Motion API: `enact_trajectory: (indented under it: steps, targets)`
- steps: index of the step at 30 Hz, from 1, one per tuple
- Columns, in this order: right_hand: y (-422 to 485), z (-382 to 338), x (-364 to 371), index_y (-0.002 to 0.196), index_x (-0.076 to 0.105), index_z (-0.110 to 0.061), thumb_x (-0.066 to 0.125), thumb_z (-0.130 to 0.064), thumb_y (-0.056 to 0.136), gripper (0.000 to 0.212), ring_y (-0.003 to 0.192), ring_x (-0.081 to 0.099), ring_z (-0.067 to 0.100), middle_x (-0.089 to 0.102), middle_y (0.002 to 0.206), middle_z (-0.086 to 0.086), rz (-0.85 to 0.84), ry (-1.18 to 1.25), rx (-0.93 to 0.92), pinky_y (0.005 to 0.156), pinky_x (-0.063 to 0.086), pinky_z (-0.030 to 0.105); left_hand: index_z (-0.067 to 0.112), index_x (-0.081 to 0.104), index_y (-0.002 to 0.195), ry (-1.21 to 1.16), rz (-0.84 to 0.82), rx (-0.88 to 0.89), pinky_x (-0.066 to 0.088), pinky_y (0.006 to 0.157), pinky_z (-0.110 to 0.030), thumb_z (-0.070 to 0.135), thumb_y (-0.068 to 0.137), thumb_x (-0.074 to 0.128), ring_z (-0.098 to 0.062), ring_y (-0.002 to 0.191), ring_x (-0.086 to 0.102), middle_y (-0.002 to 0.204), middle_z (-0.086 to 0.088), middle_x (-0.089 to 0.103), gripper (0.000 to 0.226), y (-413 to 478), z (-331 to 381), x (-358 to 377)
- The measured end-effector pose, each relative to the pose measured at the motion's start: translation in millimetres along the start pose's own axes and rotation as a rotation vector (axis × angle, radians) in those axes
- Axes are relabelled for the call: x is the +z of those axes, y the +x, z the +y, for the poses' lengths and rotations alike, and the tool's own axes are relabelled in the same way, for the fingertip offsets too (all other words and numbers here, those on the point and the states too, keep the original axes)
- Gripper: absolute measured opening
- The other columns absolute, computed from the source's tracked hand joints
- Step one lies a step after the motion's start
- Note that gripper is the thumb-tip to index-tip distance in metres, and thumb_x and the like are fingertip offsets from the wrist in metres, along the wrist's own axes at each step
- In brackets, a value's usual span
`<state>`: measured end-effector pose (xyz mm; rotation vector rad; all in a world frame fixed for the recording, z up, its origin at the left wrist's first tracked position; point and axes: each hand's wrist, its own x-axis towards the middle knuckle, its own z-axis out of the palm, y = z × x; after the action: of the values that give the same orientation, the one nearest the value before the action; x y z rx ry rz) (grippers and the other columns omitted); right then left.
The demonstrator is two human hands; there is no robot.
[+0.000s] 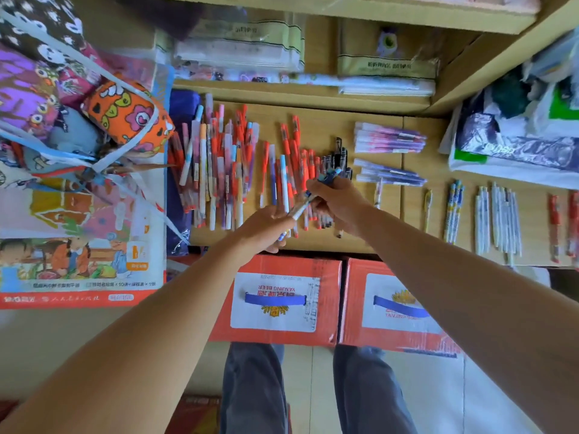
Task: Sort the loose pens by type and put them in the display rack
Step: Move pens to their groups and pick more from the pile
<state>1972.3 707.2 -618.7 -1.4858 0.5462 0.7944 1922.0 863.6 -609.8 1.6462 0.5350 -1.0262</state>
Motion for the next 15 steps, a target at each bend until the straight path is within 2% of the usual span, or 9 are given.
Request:
enact_trajectory:
  steps: [2,4,7,10,12,15]
  targets:
    - [-3,0,-26,0.077,0.055,-0.008,0.059,-0.013,0.094,0.018,0.049,0.048,0.009,0.05,0.065,0.006,0.105,0.065,-0.02,0.048,0.043,0.018,0.013,0.056,0.091,-0.075,-0.017,-0.004,0.054,0.084,-0.035,0.013,0.091,0.053,-0.019,0.076,0.055,0.083,-0.007,0.056,0.003,0,12,18]
    - [-10,1,-51,0.078,0.055,-0.009,0.059,-0.012,0.094,0.017,0.044,0.048,0.006,0.049,0.065,0.006,0.152,0.117,-0.035,0.046,0.042,0.017,0.005,0.056,0.089,-0.159,-0.024,0.004,0.054,0.085,-0.032,0.005,0.09,0.051,-0.022,0.079,0.051,0.085,-0.012,0.052,0.005,3,27,41]
    - [-25,2,-84,0.075,0.055,-0.008,0.057,-0.005,0.094,0.019,0.045,0.046,0.006,0.046,0.063,0.004,0.134,0.142,-0.062,0.044,0.041,0.015,0.003,0.054,0.092,-0.182,-0.01,0.025,0.054,0.072,-0.025,-0.001,0.088,0.05,-0.02,0.071,0.049,0.086,-0.014,0.051,0.007,13,49,83]
    - [-37,5,-120,0.076,0.053,-0.01,0.056,-0.005,0.094,0.019,0.05,0.045,0.008,0.046,0.064,0.004,0.118,0.136,-0.07,0.047,0.042,0.015,0.004,0.053,0.093,-0.125,-0.033,0.052,0.04,0.054,-0.024,0.004,0.095,0.046,-0.015,0.056,0.043,0.075,-0.01,0.052,0.008,17,66,125]
    - [-42,9,-147,0.075,0.053,-0.01,0.056,-0.006,0.094,0.02,0.047,0.046,0.005,0.047,0.065,0.005,0.116,0.139,-0.067,0.047,0.042,0.015,0.007,0.053,0.089,-0.017,-0.083,0.097,0.034,0.051,-0.023,0.014,0.102,0.042,-0.012,0.052,0.039,0.07,-0.005,0.049,0.018,18,72,151]
    - [-53,18,-185,0.077,0.056,-0.008,0.058,-0.008,0.093,0.017,0.05,0.051,0.007,0.054,0.068,0.008,0.042,0.084,-0.019,0.052,0.044,0.017,0.009,0.048,0.092,0.011,-0.105,0.12,0.033,0.052,-0.024,0.022,0.104,0.036,-0.013,0.053,0.038,0.069,-0.004,0.046,0.021,22,82,193]
